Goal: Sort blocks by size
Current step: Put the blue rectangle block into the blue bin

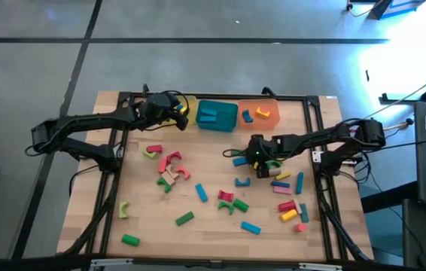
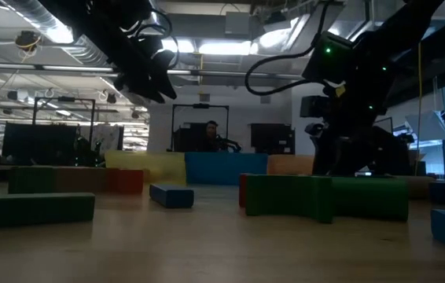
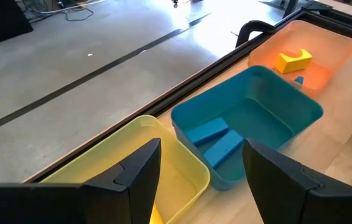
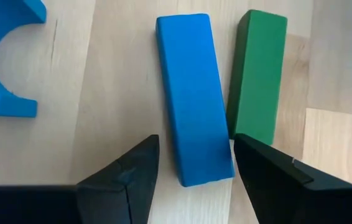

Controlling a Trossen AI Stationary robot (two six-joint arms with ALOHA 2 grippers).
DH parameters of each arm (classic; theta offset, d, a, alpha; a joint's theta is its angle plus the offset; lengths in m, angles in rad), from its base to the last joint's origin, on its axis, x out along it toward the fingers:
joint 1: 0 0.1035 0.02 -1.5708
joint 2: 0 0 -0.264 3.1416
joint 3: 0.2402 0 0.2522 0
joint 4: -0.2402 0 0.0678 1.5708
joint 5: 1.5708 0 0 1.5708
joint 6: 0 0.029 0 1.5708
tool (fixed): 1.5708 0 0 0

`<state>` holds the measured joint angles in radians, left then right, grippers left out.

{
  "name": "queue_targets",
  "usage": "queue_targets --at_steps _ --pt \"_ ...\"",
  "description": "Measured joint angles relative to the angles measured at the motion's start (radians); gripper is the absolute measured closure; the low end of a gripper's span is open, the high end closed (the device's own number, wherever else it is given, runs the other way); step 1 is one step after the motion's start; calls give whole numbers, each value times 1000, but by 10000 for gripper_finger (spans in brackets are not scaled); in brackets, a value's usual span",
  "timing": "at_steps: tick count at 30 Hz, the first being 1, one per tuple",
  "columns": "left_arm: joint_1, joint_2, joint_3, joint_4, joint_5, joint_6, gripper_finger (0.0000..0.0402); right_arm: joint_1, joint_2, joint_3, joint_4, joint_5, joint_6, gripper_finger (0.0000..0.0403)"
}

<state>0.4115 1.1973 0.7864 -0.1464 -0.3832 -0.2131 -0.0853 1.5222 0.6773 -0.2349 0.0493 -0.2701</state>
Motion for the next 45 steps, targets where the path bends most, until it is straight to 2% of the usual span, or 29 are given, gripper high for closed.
queue_targets --at_steps 12,19,23,27,30,35,40,45 --pt "-69 -117 -1 0 7 4 196 0 42 4 4 -29 3 260" --pt "-119 -220 -1 -2 8 -25 196 -1 39 9 2 -42 58 258" --pt "-166 -270 -1 -3 57 -46 196 0 35 47 -32 -50 56 257" --pt "-223 -294 -1 -27 107 -71 196 0 18 137 -49 -37 -7 257" --pt "-272 -294 0 -75 121 -90 196 0 21 200 -59 35 -79 257" --pt "-344 -285 0 -139 123 -139 196 -32 20 243 61 135 -184 257" --pt "-410 -284 0 -189 123 -189 196 -114 41 246 243 128 -237 256" --pt "-484 -282 -1 -213 122 -222 196 -207 124 246 406 85 -239 256"
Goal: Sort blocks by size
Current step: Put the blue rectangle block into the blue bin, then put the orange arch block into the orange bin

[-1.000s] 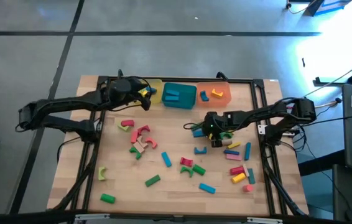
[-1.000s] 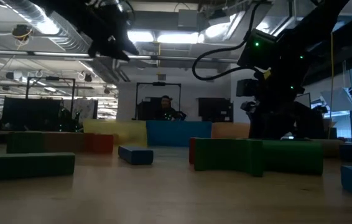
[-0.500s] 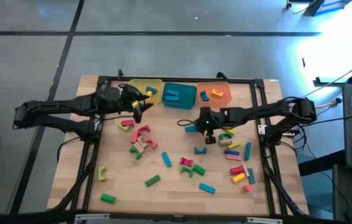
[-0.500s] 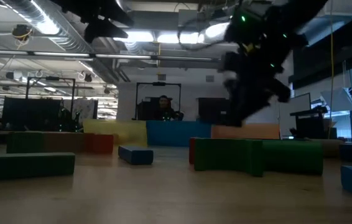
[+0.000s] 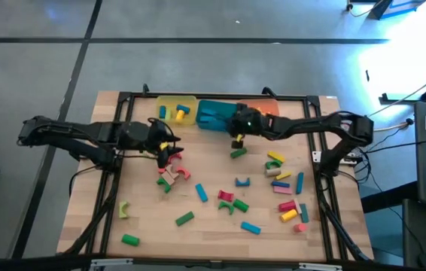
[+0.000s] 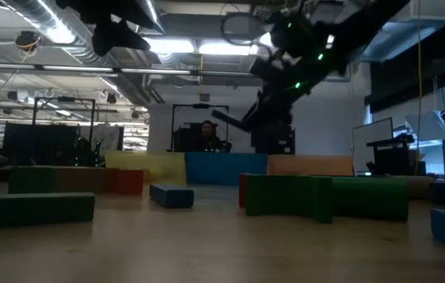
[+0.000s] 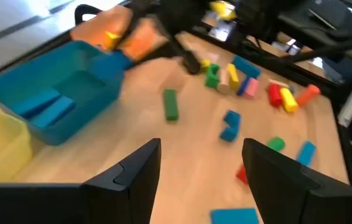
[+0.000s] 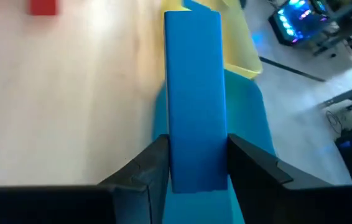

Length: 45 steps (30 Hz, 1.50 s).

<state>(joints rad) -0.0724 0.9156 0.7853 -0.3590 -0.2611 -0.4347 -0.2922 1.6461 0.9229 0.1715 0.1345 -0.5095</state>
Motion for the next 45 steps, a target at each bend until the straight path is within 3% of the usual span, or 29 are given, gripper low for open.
queue_targets --at_steps 13,24,29,34,38,45 --pt "-161 9 -11 -18 38 -87 196 -97 162 0 200 -21 -1 255" --pt "-248 9 -12 -226 113 -438 196 -95 166 0 231 -13 -1 255" --pt "-257 9 -12 -287 129 -506 196 -95 166 0 231 -12 -1 255" --pt "-255 9 -12 -284 127 -488 196 -95 166 0 230 36 -1 247" --pt "-255 36 -12 -247 101 -468 196 -95 166 0 231 75 2 202" --pt "-237 186 -12 -80 68 -126 196 -95 166 0 231 76 3 135"
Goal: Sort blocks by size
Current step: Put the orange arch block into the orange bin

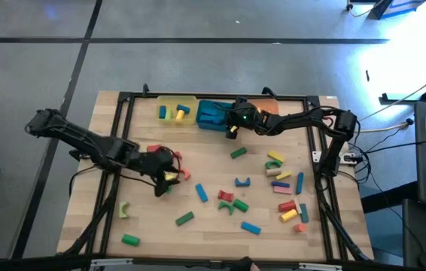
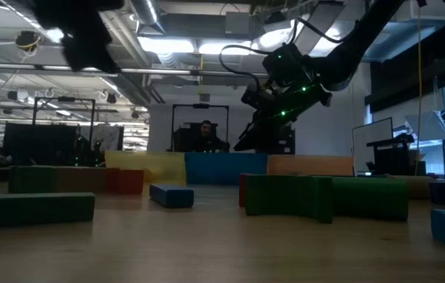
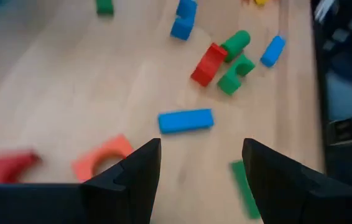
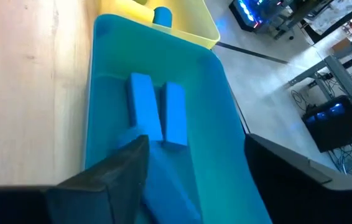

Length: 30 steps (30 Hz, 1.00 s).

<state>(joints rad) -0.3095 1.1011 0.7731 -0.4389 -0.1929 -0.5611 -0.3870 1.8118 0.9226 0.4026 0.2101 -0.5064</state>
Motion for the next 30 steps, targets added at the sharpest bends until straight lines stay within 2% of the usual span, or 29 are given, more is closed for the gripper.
queue_targets --at_steps 7,15,22,30 --pt "114 124 0 -23 -6 273 196 15 -35 0 -19 50 2 123" --pt "212 198 0 -37 8 538 196 83 -224 0 -125 60 4 123" --pt "241 304 0 -39 87 642 196 158 -442 0 -301 60 11 123" --pt "240 399 0 -6 89 682 196 220 -607 0 -445 40 132 123"
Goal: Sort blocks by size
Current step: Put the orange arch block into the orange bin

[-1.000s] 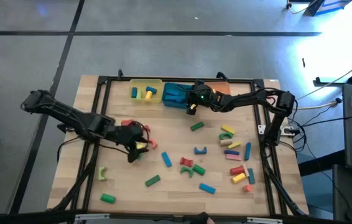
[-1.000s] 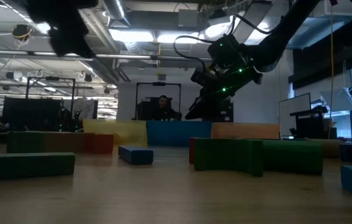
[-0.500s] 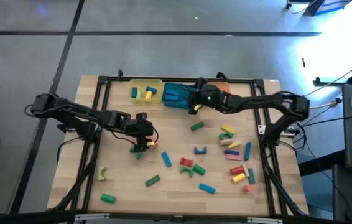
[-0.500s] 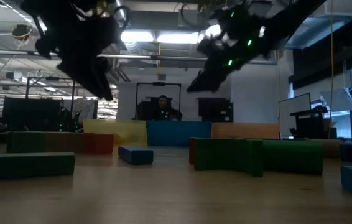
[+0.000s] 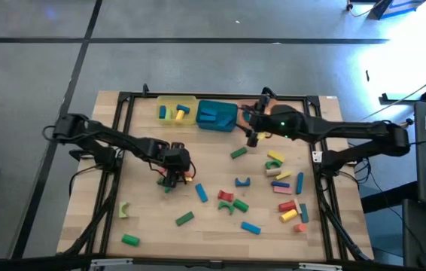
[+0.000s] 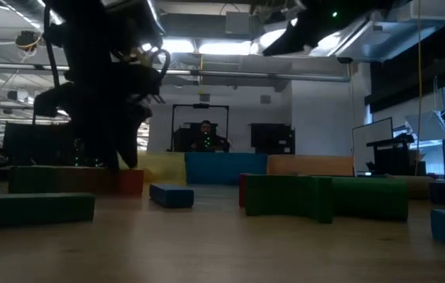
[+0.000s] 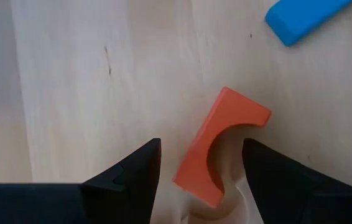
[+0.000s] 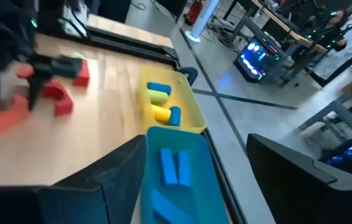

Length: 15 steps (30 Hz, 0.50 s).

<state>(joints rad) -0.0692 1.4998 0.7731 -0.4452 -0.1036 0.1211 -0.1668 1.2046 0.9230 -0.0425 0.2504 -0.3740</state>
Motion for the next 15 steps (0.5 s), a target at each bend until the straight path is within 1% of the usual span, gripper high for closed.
queue_targets --at_steps 7,11,13,15 --pt "0 56 0 22 1 0 196 53 -56 0 -58 -21 37 123" --pt "0 99 0 30 33 -1 198 87 -58 0 -59 -42 38 123" --pt "0 112 1 40 46 0 209 105 -58 0 -61 -42 38 123" --pt "0 123 3 54 53 0 228 120 -58 0 -71 -42 38 123"
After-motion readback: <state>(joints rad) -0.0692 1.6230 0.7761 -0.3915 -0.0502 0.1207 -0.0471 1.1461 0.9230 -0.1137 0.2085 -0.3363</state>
